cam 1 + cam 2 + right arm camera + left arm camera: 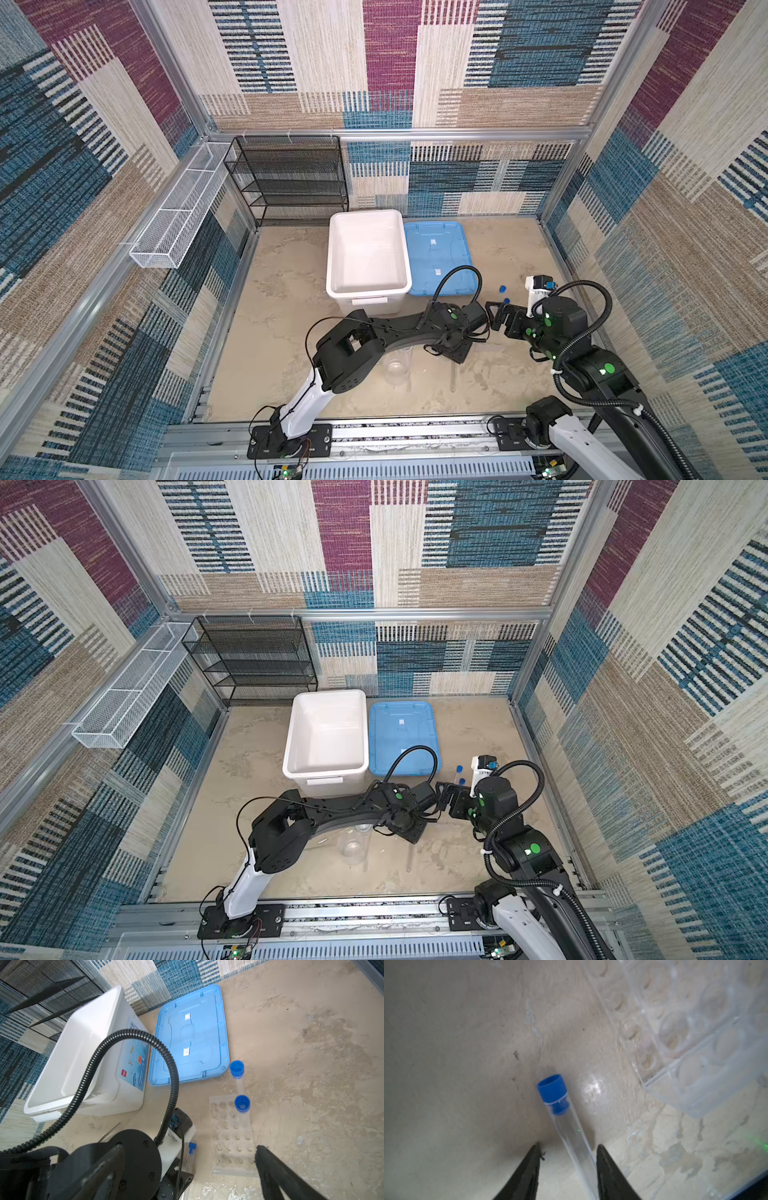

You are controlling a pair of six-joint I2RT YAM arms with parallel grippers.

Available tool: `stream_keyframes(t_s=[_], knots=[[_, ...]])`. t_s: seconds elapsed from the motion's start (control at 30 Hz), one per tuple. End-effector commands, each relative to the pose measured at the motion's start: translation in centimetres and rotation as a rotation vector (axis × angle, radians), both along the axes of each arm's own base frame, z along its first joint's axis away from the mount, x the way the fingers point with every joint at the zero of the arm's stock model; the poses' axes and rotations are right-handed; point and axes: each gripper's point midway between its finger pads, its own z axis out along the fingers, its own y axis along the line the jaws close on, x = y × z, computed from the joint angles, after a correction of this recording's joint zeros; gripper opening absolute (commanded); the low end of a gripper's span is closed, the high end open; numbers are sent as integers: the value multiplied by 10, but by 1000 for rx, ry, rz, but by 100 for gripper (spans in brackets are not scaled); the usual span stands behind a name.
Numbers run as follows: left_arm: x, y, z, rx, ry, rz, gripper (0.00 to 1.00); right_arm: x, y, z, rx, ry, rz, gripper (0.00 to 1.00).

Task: Organize the chemistry lab equipment
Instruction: 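Close the left gripper around the third tube below its blue cap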

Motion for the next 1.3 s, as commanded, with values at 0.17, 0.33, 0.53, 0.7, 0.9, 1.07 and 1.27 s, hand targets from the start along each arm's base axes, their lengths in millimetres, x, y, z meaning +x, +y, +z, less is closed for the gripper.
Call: stream_keyframes(t_s=[0.17,0.33,0.53,0.7,0.9,1.07,1.27], knots=[[-10,27,-13,100,22,8,36,3,3,7,7,-34,17,99],[-22,32,-18,111,66,8,31,3,3,5,5,-30,17,99],[-27,46,-18,160,82,19,30,2,4,5,11,-36,23,99],[-30,51,-27,164,87,20,30,2,5,7,16,-50,28,99],[-40,48,-36,153,124,29,29,-3,14,7,35,-33,81,99],[-41,47,-33,132,96,6,22,-10,17,29,48,-147,128,99],[-30,50,-28,156,67,15,21,-11,23,24,56,-108,159,99]])
